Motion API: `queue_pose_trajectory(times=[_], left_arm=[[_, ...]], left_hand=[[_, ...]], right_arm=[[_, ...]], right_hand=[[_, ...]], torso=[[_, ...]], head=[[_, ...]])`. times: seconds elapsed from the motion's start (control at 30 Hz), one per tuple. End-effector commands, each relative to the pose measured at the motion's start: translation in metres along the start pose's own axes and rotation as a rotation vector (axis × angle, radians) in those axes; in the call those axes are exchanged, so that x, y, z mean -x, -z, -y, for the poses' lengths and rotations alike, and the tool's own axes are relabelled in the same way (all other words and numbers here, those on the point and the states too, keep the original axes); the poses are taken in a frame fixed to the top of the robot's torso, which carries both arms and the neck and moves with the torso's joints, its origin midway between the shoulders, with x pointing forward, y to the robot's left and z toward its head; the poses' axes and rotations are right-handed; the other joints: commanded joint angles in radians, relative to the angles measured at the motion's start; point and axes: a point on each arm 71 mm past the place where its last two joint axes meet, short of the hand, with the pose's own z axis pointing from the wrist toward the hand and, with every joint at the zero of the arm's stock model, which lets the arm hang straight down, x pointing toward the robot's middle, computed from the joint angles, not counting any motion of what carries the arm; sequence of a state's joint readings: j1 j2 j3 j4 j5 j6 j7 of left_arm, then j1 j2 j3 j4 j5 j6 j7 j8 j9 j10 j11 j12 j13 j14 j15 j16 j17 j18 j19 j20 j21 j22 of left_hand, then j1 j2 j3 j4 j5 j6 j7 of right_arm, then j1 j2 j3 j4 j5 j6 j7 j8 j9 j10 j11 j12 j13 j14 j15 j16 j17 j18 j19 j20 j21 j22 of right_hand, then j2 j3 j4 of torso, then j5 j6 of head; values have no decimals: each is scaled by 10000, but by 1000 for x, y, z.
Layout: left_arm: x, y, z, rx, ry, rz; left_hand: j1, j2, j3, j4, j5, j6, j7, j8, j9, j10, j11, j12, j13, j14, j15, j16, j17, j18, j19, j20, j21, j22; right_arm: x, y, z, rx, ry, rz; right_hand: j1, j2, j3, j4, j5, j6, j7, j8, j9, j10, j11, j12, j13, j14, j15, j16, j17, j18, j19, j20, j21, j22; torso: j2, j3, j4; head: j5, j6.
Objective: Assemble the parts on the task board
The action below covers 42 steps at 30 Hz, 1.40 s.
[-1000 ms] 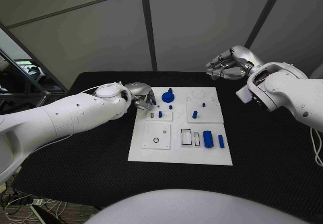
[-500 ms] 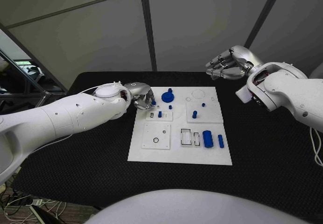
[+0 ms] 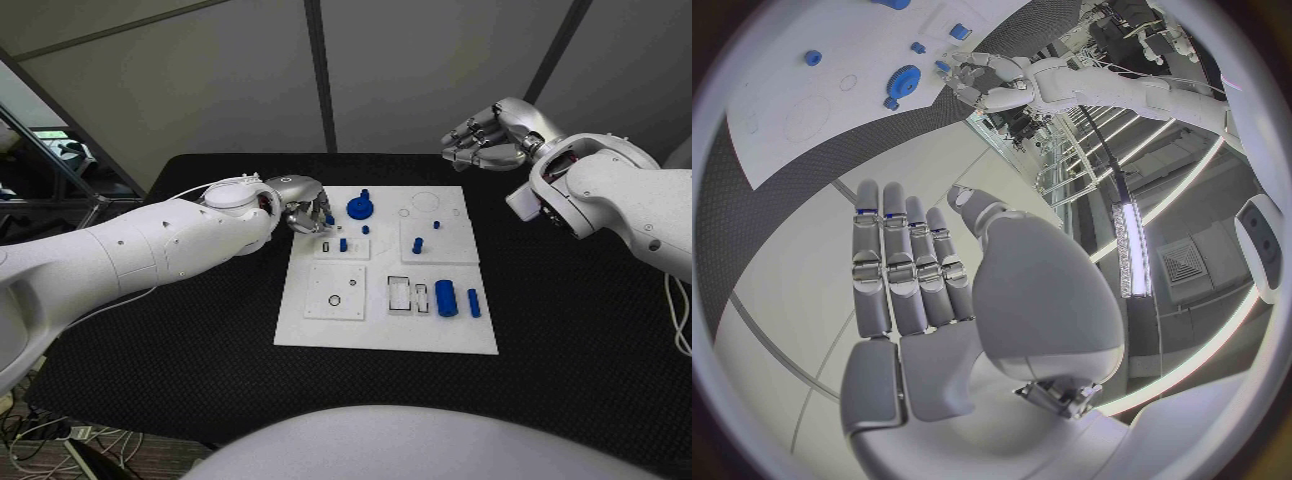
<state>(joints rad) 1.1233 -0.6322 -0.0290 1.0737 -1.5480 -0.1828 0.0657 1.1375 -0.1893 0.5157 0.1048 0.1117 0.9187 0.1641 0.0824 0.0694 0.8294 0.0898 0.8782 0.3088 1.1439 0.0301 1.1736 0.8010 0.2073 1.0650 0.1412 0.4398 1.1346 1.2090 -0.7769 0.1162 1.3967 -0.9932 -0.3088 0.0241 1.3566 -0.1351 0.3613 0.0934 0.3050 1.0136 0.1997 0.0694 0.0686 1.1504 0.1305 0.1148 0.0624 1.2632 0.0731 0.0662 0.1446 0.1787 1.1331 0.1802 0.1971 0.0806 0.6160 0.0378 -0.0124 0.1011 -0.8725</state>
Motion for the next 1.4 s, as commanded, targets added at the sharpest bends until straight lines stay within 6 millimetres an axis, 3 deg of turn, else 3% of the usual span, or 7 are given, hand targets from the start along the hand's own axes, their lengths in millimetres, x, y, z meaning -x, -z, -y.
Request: queue_pose_trajectory(times=[0.03,0.63,0.8,0.9,0.97,1.23,1.4], left_arm=[[2,0,-1,93,92,99],[5,1,-2,122,125,203],[19,3,-4,115,305,413],[32,5,-5,152,412,447],[43,5,-5,192,398,422],[84,-5,-4,497,96,-412],[91,-16,-1,651,-176,-1364]], left_hand=[[148,-6,-57,0,30,25,3,24,-2,18,38,45,0,62,26,47,18,-242,74,-3,-51,-12],[692,-52,-298,-30,23,-369,46,-70,-42,55,36,2,-63,64,12,46,-12,-250,146,-32,-130,-32],[711,-197,-1188,275,71,-456,7,-4,-27,86,-27,44,-62,45,-6,36,-43,-243,169,-41,-205,-48],[1415,201,-3794,881,131,-526,72,326,-7,140,-61,176,-1,-62,40,-24,-162,-294,152,16,-340,-74],[1665,333,-4535,1258,118,-413,21,607,19,288,43,228,18,-54,87,-25,-186,-228,175,-23,-385,-78],[1641,705,-5447,1821,74,421,-199,1593,293,790,-105,355,131,347,-88,202,221,-234,363,-88,-415,-67],[1621,883,-5853,1802,78,809,-464,2218,726,1180,-348,526,348,1207,-291,975,1559,-242,599,-265,-319,47]], right_arm=[[0,0,-1,56,11,-26],[1,0,-1,41,17,2],[1,0,0,31,20,8],[1,0,0,23,23,12],[1,0,0,16,24,13],[0,-2,0,19,14,-15],[-1,-3,0,12,8,-39]], right_hand=[[-43,-9,19,51,66,-44,10,-29,-8,6,37,-42,6,5,58,-18,-14,54,85,5,-47,-10],[-12,-5,32,42,75,-44,13,-27,-8,7,38,-41,6,6,57,-17,-26,54,99,1,-61,-20],[-12,-5,32,42,75,-44,13,-27,-8,7,38,-41,6,6,57,-17,-26,54,99,1,-61,-20],[-10,-5,33,42,75,-44,14,-27,-8,7,38,-41,6,6,57,-17,-27,54,100,1,-63,-22],[-7,-5,34,42,76,-45,14,-27,-8,7,39,-41,6,6,57,-17,-28,54,101,1,-65,-23],[-9,-4,34,45,76,-45,16,-27,-8,7,40,-41,6,6,58,-17,-30,53,103,2,-67,-25],[-17,-2,32,54,76,-45,19,-27,-8,8,43,-41,7,7,60,-16,-32,52,106,3,-71,-27]], torso=[[-1,6,-4],[-4,-1,-1],[-6,3,-2],[-10,-2,10],[-17,-5,11],[-8,10,-32],[5,-2,-33]], head=[[-1,-2],[-4,-2],[-18,-2],[-30,-2],[-23,-2],[26,-2],[-23,-2]])
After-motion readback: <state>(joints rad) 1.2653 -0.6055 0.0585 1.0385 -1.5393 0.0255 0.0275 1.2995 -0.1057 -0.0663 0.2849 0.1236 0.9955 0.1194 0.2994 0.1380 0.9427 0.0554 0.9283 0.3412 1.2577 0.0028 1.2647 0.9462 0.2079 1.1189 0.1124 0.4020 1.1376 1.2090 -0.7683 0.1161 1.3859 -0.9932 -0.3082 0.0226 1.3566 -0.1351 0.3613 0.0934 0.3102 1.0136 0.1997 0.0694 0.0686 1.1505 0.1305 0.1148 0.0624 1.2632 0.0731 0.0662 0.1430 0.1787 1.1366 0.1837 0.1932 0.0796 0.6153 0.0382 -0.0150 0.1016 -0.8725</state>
